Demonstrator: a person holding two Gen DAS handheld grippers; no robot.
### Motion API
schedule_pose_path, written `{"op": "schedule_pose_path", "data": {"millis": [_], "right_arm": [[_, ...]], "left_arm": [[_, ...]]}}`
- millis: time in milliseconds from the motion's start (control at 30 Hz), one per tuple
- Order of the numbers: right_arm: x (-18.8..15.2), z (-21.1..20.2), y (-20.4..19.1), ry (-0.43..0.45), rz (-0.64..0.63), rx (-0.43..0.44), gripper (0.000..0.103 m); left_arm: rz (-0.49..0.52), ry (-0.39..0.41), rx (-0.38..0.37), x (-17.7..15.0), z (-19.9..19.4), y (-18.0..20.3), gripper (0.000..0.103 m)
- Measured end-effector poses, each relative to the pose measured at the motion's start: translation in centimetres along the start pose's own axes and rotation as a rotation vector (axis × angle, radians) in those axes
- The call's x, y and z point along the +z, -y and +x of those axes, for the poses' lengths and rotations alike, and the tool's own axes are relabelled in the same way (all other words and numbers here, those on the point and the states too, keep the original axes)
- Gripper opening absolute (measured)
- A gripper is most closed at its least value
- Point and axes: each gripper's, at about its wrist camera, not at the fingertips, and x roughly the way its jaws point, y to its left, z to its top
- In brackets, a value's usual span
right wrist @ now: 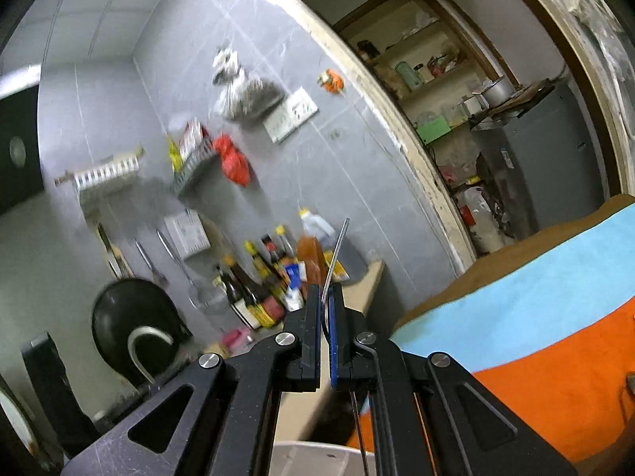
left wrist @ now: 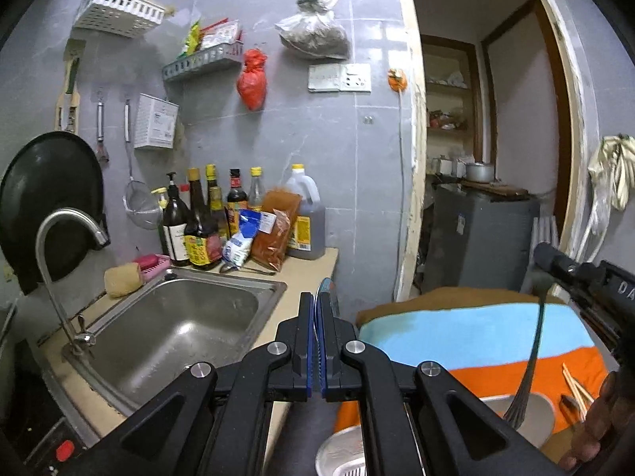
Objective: Organize utensils
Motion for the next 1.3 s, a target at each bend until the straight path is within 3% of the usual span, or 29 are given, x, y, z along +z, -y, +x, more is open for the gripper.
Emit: {"op": "schedule_pose_path", "data": {"millis": [300,367,500,733,800,867,1033,1100,1167,1300], "right_arm": [[-1.2,0.1,-0.7,-0.056,-0.138,-0.012,0.003],[-1.2,-0.1,-0.7,-0.070,-0.149,-0.014,0.003],[-1.2,-0.6,-0.4,-0.112,-0.156,-0.027,0.003],[-2.1,-2.5,0.4,-0.174,-0.150,-0.063,0.006],[-2.1,-3.1,0.6,-0.174,-0.143,-0.067,0.018],[-2.0,-3.8,0.8,-0.168,-0.136,-0.069,0.030],[-1.1,-5.7,0.9,-0.153,-0.133,-0.085,0.030],[-0.5,-6.6,0.9,-0.140,-0.136,-0.101,0.038],[0.2,-7.8,1.0,-0.121,-0.139,-0.120,0.051],[2.0,-10.4,1.2,-0.084,-0.162,-0.168,0.066]], "left_arm": [[0.038,-0.024,-0.023,-1.9,1.4,0.5,0.003],[0.053,-0.044,-0.058,-2.0,1.5,0.6,0.003],[0.001,-0.163,-0.149,-2.2,2.3,0.0,0.003],[-0.104,-0.242,-0.247,-2.7,2.2,-1.1,0.005],[-0.127,-0.255,-0.263,-2.9,2.1,-1.3,0.008],[-0.158,-0.270,-0.282,-3.0,1.9,-1.5,0.019],[-0.228,-0.285,-0.325,-2.8,1.3,-1.8,0.030],[-0.221,-0.275,-0.329,-2.3,0.7,-1.4,0.034],[-0.213,-0.254,-0.342,-1.8,0.0,-0.9,0.050],[-0.207,-0.193,-0.357,-0.8,-1.7,0.4,0.071]]}}
